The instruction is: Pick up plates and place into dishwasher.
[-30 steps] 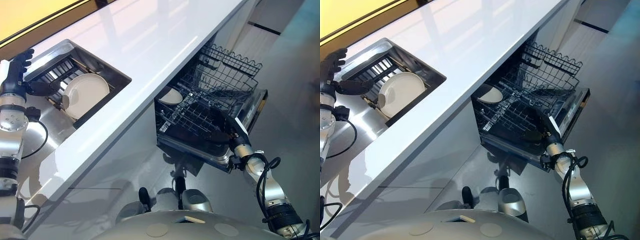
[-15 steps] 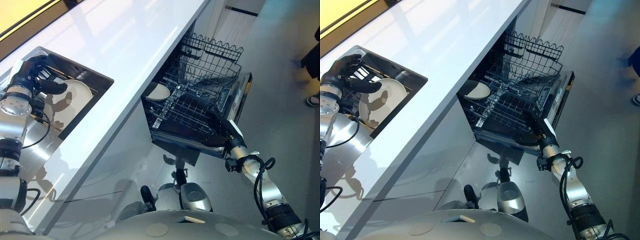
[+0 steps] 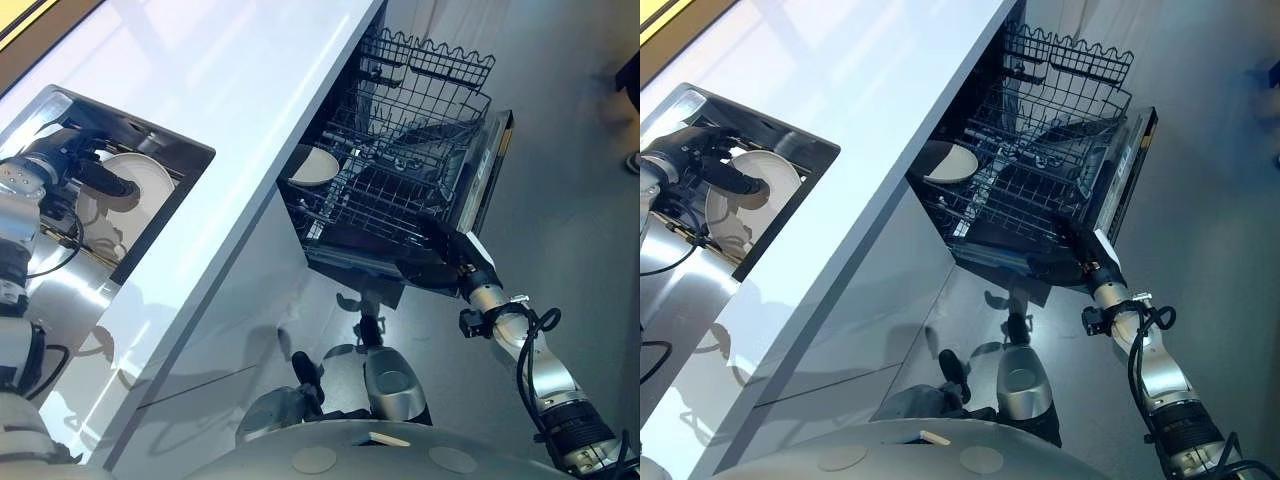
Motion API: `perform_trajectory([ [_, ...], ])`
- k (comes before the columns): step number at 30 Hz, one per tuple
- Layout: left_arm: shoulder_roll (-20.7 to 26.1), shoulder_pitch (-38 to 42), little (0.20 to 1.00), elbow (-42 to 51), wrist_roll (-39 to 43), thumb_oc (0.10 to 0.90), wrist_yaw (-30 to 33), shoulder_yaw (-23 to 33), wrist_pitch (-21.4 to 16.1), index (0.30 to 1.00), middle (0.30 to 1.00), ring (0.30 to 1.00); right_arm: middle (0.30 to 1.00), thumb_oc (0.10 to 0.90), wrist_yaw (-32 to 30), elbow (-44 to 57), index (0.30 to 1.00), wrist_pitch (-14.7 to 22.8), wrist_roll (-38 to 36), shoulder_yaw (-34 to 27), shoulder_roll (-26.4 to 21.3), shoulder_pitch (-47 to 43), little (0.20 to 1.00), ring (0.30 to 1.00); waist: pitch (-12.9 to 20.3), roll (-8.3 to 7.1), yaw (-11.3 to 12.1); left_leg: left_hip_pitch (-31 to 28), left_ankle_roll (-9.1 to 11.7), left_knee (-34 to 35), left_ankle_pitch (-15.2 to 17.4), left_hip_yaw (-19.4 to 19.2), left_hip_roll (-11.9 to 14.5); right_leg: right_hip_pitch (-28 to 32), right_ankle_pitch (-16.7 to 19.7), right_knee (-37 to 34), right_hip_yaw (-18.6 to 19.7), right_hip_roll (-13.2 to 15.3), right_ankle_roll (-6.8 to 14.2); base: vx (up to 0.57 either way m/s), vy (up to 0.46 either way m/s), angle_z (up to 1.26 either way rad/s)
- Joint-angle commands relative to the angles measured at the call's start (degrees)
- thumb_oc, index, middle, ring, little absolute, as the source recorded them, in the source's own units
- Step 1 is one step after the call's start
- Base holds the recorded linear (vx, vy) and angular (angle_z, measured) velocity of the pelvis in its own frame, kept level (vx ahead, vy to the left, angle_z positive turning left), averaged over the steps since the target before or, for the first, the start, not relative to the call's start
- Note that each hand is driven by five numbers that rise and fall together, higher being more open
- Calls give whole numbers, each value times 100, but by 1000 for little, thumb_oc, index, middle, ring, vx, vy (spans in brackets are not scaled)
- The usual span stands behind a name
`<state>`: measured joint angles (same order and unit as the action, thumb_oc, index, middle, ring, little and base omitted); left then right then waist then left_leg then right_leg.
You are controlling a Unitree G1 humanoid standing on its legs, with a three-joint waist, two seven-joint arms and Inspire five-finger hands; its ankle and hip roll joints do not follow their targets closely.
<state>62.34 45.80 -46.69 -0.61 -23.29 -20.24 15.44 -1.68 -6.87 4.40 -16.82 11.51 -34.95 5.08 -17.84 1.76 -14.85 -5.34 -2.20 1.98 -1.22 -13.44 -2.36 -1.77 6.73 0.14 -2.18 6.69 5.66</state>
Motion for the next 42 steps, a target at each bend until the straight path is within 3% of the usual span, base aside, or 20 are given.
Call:
perform_trajectory([
  [1, 620, 692, 900, -186, -768, 800, -824, -433, 13, 900, 900, 900, 900, 800, 49, 552, 900, 438, -29, -277, -337, -510, 900, 900, 203, 351, -94, 304, 14, -562, 614, -243, -262, -461, -449, 947, 37, -210, 678, -32, -1, 4],
  [5, 709, 705, 900, -161, -710, 800, -1422, -575, 76, 900, 900, 900, 900, 800, 12, 599, 900, 411, -50, -275, -331, -517, 900, 900, 179, 359, -38, 299, 15, -532, 591, -182, -256, -425, -466, 915, -1, -221, 671, -13, -11, 0],
  [6, 715, 631, 804, -113, -490, 704, -1712, -587, 137, 818, 818, 818, 900, 800, -21, 632, 900, 399, -37, -269, -309, -511, 900, 900, 170, 360, -4, 300, 15, -516, 580, -141, -254, -413, -473, 908, -21, -229, 669, -38, -31, -2],
  [7, 704, 581, 612, -87, -314, 512, -1799, -563, 205, 653, 653, 653, 900, 800, -37, 633, 900, 395, -28, -257, -294, -513, 900, 900, 170, 361, 8, 300, 16, -508, 575, -122, -255, -408, -481, 901, -27, -234, 669, -37, -36, 0],
  [8, 672, 453, 518, -4, 26, 418, -1918, -476, 296, 573, 573, 573, 900, 800, -65, 616, 900, 410, -9, -249, -256, -502, 900, 900, 165, 362, 39, 297, 12, -502, 571, -96, -255, -396, -493, 895, -50, -238, 667, -23, -30, 5],
  [9, 615, 313, 307, 110, 526, 207, -1936, -380, 401, 392, 392, 392, 900, 800, -87, 610, 900, 408, 17, -238, -219, -497, 900, 900, 167, 363, 67, 285, 12, -482, 563, -68, -254, -380, -507, 881, -74, -245, 667, -16, -35, 6],
  [10, 552, 165, 200, 248, 904, 100, -1970, -262, 532, 300, 300, 300, 900, 800, -104, 600, 900, 415, 55, -238, -175, -479, 900, 900, 174, 365, 91, 274, 10, -473, 558, -51, -251, -362, -528, 869, -99, -251, 665, -8, -32, 8],
  [13, 319, -185, 200, 596, 1765, 100, -1923, 20, 643, 300, 300, 300, 900, 800, -165, 561, 900, 429, 143, -183, -52, -465, 900, 900, 198, 362, 146, 239, 8, -459, 557, -15, -237, -320, -581, 866, -162, -261, 661, -2, -35, 4],
  [18, -60, -538, 200, 1014, 2342, 100, -1653, 230, 492, 300, 300, 300, 900, 800, -218, 533, 900, 352, 159, -116, 31, -533, 900, 900, 286, 338, 227, 167, 10, -377, 544, 47, -213, -269, -642, 870, -261, -282, 655, 4, -47, 1],
  [28, -286, -722, 200, 1161, 2661, 100, -1817, 363, 325, 300, 300, 300, 900, 800, -227, 478, 900, 397, 224, -53, 180, -457, 900, 900, 502, 318, 273, 50, 10, -252, 517, 109, -178, -195, -684, 925, -343, -314, 658, 14, -48, 3],
  [39, -173, -1026, 200, 1001, 2492, 100, -2087, 593, 253, 300, 300, 300, 900, 800, -167, 531, 900, 414, 212, -75, 216, -388, 900, 900, 624, 309, 318, -1, 6, -236, 520, 141, -151, -87, -766, 846, -418, -330, 635, 5, -45, -4],
  [40, -157, -1041, 208, 1008, 2452, 108, -2110, 599, 278, 307, 307, 307, 900, 800, -162, 544, 900, 406, 209, -78, 211, -387, 900, 900, 631, 309, 320, -1, 5, -235, 518, 147, -152, -82, -770, 841, -418, -334, 633, -6, -38, -7],
  [42, -134, -1115, 453, 991, 2339, 353, -2172, 615, 304, 516, 516, 516, 900, 800, -175, 586, 900, 387, 184, -69, 185, -395, 900, 900, 648, 317, 336, 10, 3, -231, 509, 171, -149, -76, -796, 828, -423, -349, 616, -12, -36, -3],
])
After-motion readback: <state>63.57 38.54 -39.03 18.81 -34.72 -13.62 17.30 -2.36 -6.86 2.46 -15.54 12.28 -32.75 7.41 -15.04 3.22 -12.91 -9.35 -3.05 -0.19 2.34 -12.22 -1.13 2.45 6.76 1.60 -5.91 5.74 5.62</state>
